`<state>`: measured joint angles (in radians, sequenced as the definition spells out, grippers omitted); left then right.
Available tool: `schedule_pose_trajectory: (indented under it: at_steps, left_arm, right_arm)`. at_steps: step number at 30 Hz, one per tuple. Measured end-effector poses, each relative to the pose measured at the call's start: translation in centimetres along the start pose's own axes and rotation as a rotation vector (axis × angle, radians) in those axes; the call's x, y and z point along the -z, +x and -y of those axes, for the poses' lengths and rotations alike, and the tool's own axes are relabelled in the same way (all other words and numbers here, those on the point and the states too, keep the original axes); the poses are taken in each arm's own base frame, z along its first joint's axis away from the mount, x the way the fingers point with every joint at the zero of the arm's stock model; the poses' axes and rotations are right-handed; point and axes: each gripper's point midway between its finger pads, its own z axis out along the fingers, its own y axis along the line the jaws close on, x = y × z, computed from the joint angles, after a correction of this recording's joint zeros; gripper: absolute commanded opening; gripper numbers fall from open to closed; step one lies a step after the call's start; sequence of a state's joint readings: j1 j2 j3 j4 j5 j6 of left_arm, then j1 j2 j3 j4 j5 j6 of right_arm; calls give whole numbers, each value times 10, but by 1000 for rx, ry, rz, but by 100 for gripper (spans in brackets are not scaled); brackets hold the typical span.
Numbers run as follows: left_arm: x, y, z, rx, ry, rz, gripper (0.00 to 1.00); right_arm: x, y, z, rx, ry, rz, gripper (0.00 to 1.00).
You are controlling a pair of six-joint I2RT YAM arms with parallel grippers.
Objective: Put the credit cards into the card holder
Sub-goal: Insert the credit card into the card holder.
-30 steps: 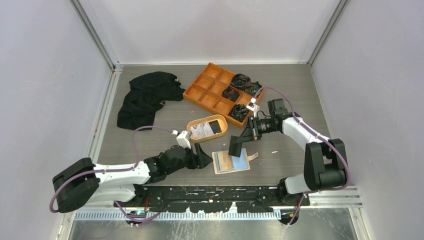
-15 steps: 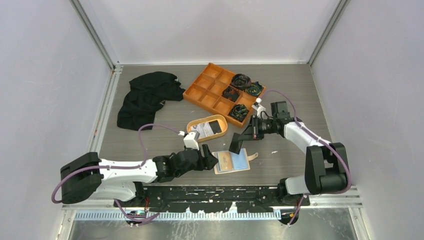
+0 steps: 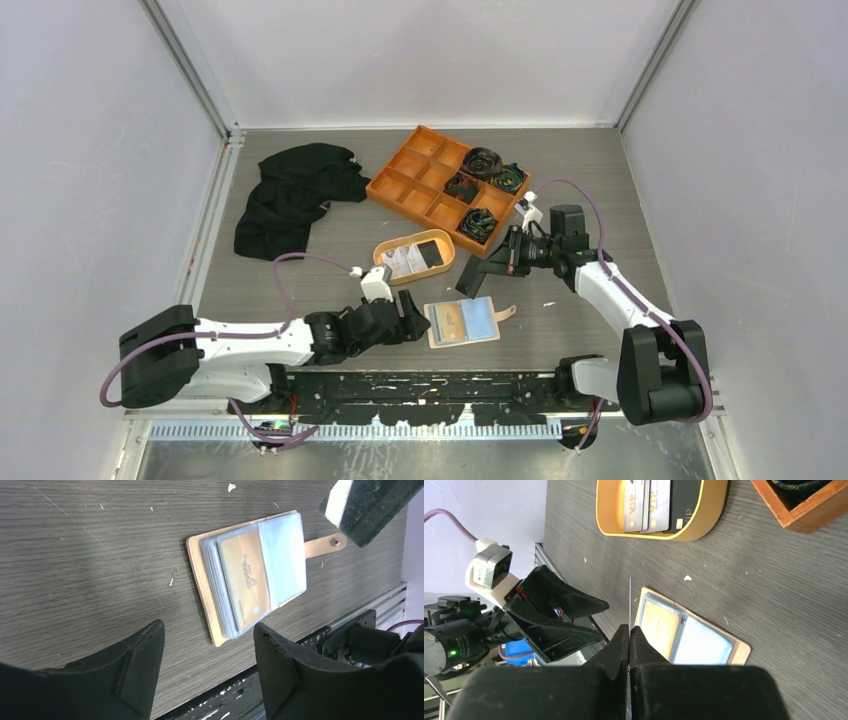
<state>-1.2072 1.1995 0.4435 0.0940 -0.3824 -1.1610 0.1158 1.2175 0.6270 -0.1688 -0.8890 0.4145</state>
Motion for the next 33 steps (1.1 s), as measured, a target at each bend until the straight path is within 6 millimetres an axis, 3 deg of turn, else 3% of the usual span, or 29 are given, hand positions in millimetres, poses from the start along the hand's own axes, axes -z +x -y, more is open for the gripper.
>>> schedule_pose_trajectory:
  at_steps: [4, 8, 13, 16, 25, 33]
  left_arm:
    - [4, -3, 7, -43, -20, -22, 66]
    - [22, -21, 34, -198, 41, -28, 67]
    - [58, -41, 71, -518, 249, -11, 68]
    - [65, -34, 72, -731, 330, -39, 68]
    - [36, 13, 62, -1265, 491, -144, 70]
    - [-4, 45, 52, -1526, 491, -163, 70]
  right_arm:
    - [-1, 4, 0, -6, -11, -48, 1]
    - [3, 0, -13, 44, -55, -111, 1]
    - [15, -1, -33, 153, -122, -121, 1]
    - [22, 2, -39, 179, -143, -127, 1]
    - [35, -4, -49, 224, -166, -112, 1]
    - [26, 3, -36, 98, -163, -105, 1]
